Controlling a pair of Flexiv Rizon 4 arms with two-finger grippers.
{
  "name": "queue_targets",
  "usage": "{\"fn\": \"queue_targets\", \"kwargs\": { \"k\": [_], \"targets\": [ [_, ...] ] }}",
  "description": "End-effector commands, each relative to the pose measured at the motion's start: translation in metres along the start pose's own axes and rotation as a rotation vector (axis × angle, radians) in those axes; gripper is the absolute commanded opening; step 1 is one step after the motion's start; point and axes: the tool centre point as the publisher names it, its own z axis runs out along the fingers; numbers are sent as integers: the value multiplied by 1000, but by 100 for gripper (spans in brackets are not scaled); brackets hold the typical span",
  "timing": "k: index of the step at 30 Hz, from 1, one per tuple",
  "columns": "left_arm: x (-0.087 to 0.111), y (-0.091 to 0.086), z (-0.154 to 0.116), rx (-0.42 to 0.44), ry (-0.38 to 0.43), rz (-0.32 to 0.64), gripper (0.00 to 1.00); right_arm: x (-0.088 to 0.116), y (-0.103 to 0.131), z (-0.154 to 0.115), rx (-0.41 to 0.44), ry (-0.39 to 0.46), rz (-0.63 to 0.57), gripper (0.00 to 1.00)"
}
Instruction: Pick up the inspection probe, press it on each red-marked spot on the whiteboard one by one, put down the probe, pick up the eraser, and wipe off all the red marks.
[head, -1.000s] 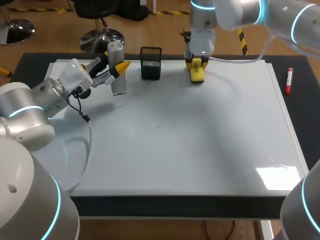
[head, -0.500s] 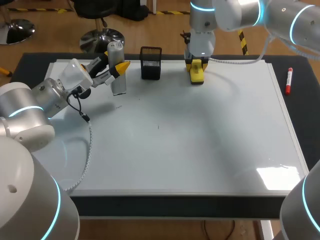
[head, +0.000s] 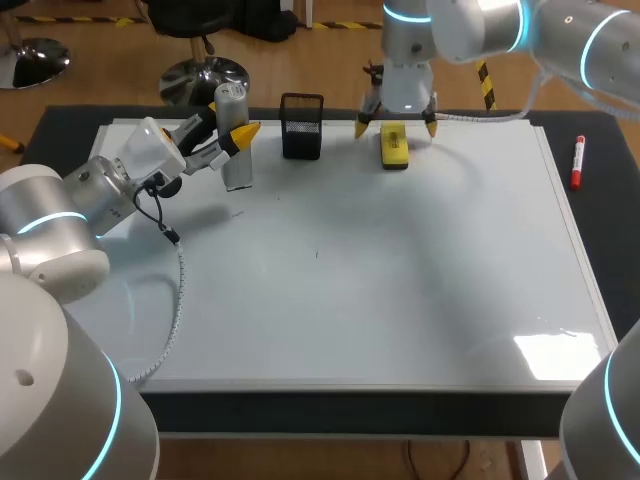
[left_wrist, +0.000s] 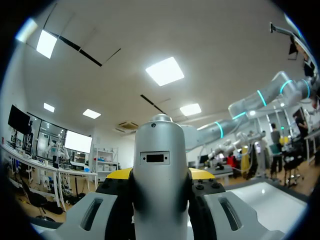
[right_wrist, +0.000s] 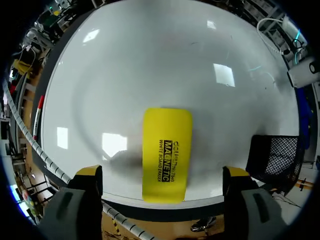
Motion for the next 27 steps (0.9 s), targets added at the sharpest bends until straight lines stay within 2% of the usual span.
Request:
{"fn": "queue_targets", "kwargs": {
  "k": [1, 16, 23, 27],
  "targets": [
    [-1, 0, 0, 2, 3, -1, 0, 5, 0, -8, 3, -8, 17, 100],
    [-1, 0, 0, 2, 3, -1, 0, 47, 4, -28, -5, -88, 192, 100],
    [-1, 0, 0, 2, 3, -1, 0, 70, 2, -58, 20, -221, 298, 100],
    [-1, 0, 0, 2, 3, -1, 0, 82, 1, -74, 38, -253, 332, 100]
  ]
}}
